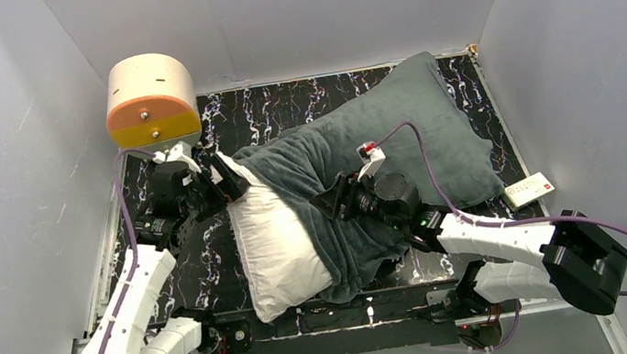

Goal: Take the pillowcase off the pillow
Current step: Remove the pillow from the pillowcase.

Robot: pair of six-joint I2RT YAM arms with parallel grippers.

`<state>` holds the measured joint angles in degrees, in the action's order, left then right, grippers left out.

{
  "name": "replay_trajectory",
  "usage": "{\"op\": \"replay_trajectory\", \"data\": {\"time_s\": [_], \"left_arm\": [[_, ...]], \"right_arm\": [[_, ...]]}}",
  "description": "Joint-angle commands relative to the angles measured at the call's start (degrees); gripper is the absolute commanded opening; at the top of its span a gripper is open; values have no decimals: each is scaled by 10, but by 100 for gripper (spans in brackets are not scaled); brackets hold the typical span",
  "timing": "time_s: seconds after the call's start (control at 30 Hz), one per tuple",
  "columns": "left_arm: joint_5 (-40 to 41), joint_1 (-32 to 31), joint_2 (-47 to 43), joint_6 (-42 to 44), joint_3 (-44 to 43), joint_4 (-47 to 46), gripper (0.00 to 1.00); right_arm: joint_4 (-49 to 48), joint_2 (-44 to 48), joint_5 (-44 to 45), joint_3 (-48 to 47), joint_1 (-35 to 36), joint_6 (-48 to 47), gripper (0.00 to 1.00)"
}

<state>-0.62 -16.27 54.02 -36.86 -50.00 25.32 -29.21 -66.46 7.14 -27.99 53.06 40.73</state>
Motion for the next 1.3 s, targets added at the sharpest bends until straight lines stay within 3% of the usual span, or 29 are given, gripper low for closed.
{"op": "replay_trajectory", "data": {"time_s": [0.0, 0.17, 0.27, 0.37, 0.4, 0.43, 0.6, 0.73, 0.87, 1.03, 1.17, 1.27], "left_arm": [[-264, 23, 3, 23, 64, -137, 98], [-399, 23, -9, -13, 154, -264, 98], [-406, 23, -28, -17, 178, -281, 64], [-392, 23, -45, 5, 176, -258, 16], [-385, 23, -49, 16, 172, -233, 4], [-379, 23, -52, 28, 167, -215, 0], [-381, 23, -75, 53, 157, -178, 0], [-384, 23, -104, 56, 158, -169, 0], [-401, 23, -121, 62, 157, -162, 0], [-414, 23, -128, 70, 148, -152, 0], [-410, 23, -130, 79, 140, -140, 0], [-399, 23, -134, 79, 140, -135, 0]], "right_arm": [[233, -36, -63, 33, 12, 26, 65], [256, -15, -58, 8, 12, 11, 68], [279, 0, -68, -37, 12, -26, 71], [332, 9, -67, -124, 13, -82, 76], [347, 9, -62, -159, 13, -103, 77], [369, 8, -51, -195, 13, -125, 78], [414, -22, 41, -372, 12, -231, 84], [458, -104, 129, -504, 6, -289, 91], [514, -220, 119, -634, -9, -346, 97], [596, -380, 27, -776, -34, -381, 98], [700, -492, 1, -890, -44, -401, 88], [714, -526, 25, -916, -55, -401, 59]]}}
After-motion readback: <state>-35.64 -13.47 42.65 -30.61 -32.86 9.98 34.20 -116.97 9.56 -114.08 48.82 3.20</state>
